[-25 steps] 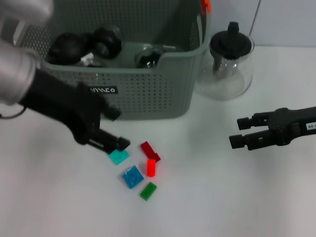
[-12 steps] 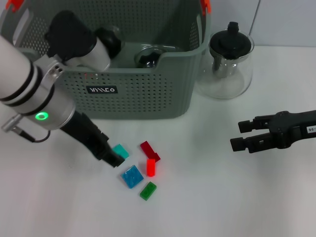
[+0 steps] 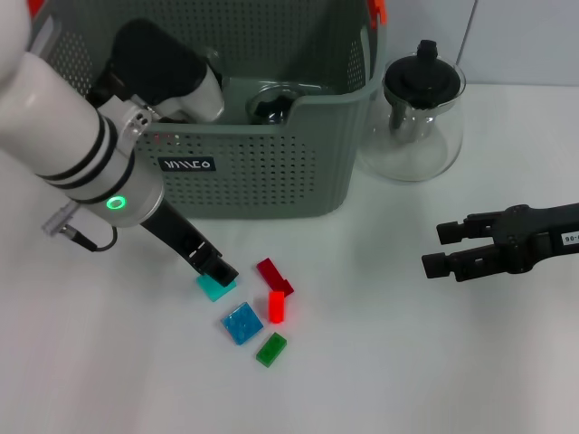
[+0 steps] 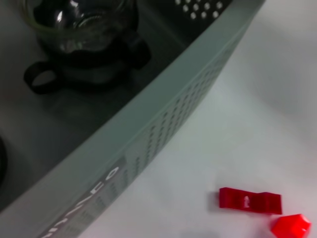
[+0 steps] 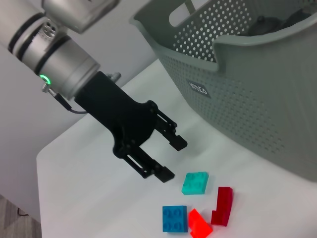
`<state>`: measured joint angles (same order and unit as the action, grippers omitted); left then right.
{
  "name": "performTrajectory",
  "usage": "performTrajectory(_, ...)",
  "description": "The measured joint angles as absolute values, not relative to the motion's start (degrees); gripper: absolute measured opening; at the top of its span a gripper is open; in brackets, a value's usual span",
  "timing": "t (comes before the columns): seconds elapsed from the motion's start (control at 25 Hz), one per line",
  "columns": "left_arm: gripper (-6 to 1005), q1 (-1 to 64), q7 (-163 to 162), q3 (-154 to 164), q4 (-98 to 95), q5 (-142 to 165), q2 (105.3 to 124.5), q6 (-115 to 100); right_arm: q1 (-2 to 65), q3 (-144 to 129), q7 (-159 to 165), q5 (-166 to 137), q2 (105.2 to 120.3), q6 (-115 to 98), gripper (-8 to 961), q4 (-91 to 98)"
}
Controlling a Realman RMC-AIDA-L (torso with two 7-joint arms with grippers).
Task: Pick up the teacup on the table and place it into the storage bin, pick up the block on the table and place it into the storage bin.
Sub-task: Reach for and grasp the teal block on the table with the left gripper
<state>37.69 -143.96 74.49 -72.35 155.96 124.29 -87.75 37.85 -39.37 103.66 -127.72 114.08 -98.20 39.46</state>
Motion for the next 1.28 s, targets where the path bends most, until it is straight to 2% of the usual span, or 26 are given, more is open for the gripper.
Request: performTrajectory(1.28, 701, 39.91, -148.08, 82.87, -61.22, 158.79, 124.38, -75.80, 37.82, -39.28, 103.07, -127.44, 114.08, -98.07, 946, 39.46)
